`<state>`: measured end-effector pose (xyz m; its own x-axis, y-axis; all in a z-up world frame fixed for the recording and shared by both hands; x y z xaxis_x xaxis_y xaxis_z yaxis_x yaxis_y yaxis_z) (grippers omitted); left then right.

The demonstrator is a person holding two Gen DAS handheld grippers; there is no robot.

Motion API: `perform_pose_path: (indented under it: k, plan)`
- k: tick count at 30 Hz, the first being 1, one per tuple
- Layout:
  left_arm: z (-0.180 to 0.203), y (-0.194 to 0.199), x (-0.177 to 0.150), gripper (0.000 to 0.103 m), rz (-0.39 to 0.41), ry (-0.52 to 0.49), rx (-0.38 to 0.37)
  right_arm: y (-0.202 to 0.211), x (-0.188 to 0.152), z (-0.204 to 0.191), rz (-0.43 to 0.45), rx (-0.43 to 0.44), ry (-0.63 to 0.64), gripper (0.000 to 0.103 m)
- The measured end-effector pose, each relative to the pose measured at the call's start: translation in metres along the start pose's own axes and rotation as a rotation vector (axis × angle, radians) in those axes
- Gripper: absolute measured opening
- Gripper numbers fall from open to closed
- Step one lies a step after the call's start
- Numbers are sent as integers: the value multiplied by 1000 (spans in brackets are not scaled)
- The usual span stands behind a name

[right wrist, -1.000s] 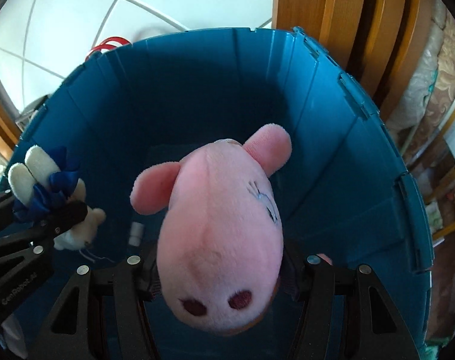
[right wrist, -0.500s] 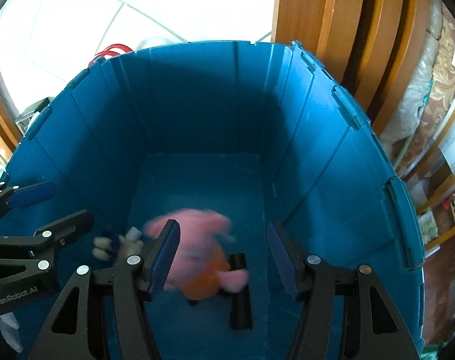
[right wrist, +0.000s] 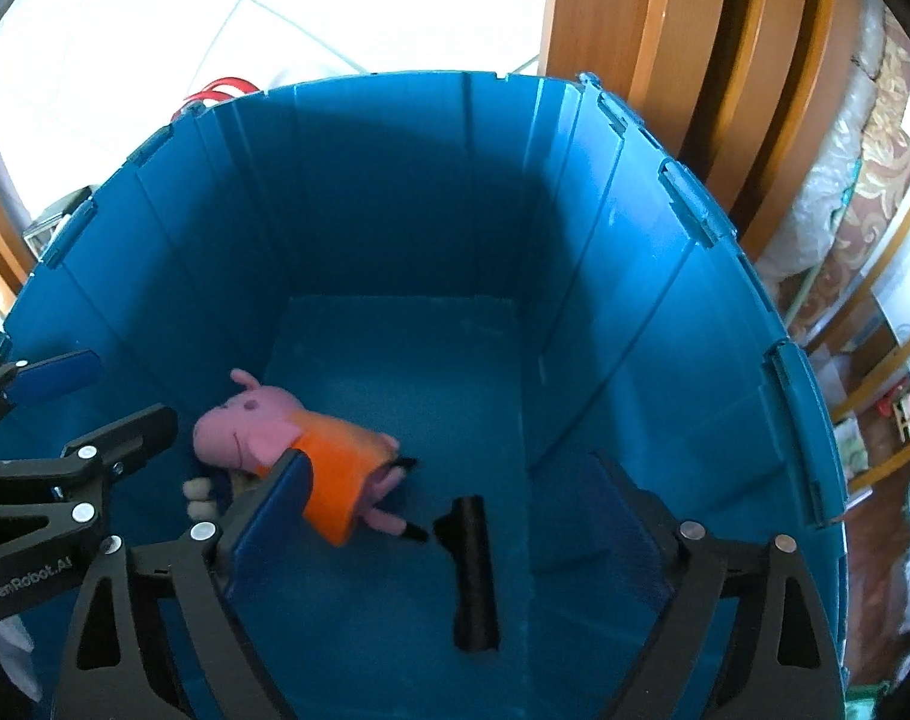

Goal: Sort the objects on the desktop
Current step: 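Lift both tools out of the crate toward the pile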

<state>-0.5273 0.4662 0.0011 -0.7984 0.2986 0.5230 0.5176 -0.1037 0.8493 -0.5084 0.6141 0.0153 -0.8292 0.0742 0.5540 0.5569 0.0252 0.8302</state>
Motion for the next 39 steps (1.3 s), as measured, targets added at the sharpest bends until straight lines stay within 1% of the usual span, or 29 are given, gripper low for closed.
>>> perform_pose_path:
  k: [3, 6, 8, 10, 13, 17, 19, 21, 22, 23, 26, 28, 30, 34, 35, 37, 38, 39]
  plan:
    - [-4, 14, 3, 69, 42, 2, 35, 8, 2, -2, 29, 10, 6, 93]
    - [-6, 49, 1, 69, 125, 15, 12, 23, 3, -5, 56, 69, 2, 94]
    - [-7, 76, -5, 69, 184, 13, 28, 39, 1, -10, 93, 91, 28, 96]
    - [-9, 99, -14, 70, 234, 17, 43, 55, -2, -12, 138, 88, 48, 98]
    - [-18, 131, -33, 71, 292, 57, 56, 85, -11, -19, 208, 117, 65, 102]
    - [-34, 172, -61, 71, 380, 96, 117, 118, -30, -33, 269, 202, 78, 103]
    - [-47, 187, -79, 72, 411, 130, 119, 128, -39, -41, 289, 231, 89, 103]
    - [-60, 197, -98, 72, 420, 165, 131, 135, -48, -51, 314, 235, 108, 103]
    - [-69, 204, -110, 72, 423, 184, 158, 138, -53, -57, 324, 248, 117, 103]
    - [-80, 209, -124, 72, 423, 206, 192, 143, -58, -64, 333, 269, 124, 103]
    - [-106, 220, -157, 72, 423, 259, 249, 159, -70, -86, 358, 349, 132, 103]
    - [-126, 229, -182, 72, 418, 294, 286, 168, -75, -100, 369, 381, 137, 103]
    - [-149, 238, -211, 72, 413, 330, 326, 177, -82, -120, 383, 404, 155, 103]
    - [-188, 250, -264, 72, 403, 385, 359, 192, -101, -168, 396, 444, 191, 103]
    - [-196, 252, -277, 72, 400, 396, 366, 195, -107, -186, 398, 458, 202, 103]
    - [-219, 258, -304, 72, 387, 421, 387, 199, -115, -210, 394, 475, 214, 103]
    - [-229, 262, -317, 72, 383, 430, 399, 202, -122, -230, 387, 485, 227, 103]
    - [-244, 266, -333, 72, 375, 444, 419, 204, -126, -241, 386, 491, 236, 103]
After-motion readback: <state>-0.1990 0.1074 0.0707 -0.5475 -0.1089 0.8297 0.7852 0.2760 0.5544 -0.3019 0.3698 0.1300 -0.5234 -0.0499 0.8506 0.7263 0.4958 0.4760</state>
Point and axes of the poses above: each gripper's, at about its wrist camera, not at the fingertips, and y roughly against the way its jaws point, z to its right, x to its top, the point moved 5 cm from there along -y, roughly the way its jaws point, and after that the axes turned 9 degrees about -y, right-handed, at the moved point
